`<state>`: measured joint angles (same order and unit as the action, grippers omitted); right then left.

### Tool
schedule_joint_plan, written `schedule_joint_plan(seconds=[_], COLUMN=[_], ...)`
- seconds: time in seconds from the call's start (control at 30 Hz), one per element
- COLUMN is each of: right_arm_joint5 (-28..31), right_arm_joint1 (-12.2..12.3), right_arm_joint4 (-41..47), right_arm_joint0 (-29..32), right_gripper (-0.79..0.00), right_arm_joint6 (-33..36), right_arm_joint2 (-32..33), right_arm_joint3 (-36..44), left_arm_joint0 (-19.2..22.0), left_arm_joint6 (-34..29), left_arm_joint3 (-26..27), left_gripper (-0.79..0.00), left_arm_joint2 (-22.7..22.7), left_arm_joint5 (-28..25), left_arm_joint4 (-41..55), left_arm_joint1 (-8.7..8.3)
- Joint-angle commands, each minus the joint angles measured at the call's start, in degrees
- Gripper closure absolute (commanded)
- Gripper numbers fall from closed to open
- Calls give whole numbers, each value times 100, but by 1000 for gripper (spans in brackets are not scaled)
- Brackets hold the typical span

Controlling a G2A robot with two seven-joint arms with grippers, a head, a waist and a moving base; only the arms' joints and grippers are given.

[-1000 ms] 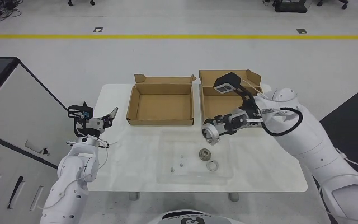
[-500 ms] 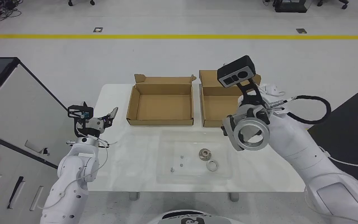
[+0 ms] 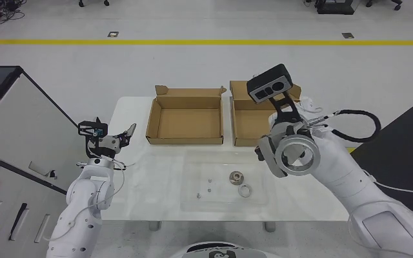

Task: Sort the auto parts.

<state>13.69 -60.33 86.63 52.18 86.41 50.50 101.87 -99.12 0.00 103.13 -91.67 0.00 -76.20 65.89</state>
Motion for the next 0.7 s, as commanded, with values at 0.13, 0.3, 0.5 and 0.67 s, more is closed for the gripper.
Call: schedule_joint_plan(seconds=[0.13,0.3,0.5,0.67], right_arm_joint5=[-600,-976,-948,-640], right_arm_joint1=[-177,-330,-453,-473], right_arm_joint4=[1135,1759,1562,366], right_arm_joint0=[178,268,257,163], right_gripper=[0,0,0,0], right_arm_joint6=[159,159,50,-367], right_arm_joint2=[-180,-240,-122,57], right_arm_joint3=[-47,-132,-322,-435], left_arm_joint0=[0,0,0,0], left_arm_joint6=[0,0,0,0], left_arm_joint3=[0,0,0,0], left_gripper=[-785,-785,-785,-785], left_arm_joint2=[0,0,0,0], left_arm_joint5=[0,0,0,0], left_arm_joint4=[0,0,0,0], left_arm_joint1=[0,0,0,0])
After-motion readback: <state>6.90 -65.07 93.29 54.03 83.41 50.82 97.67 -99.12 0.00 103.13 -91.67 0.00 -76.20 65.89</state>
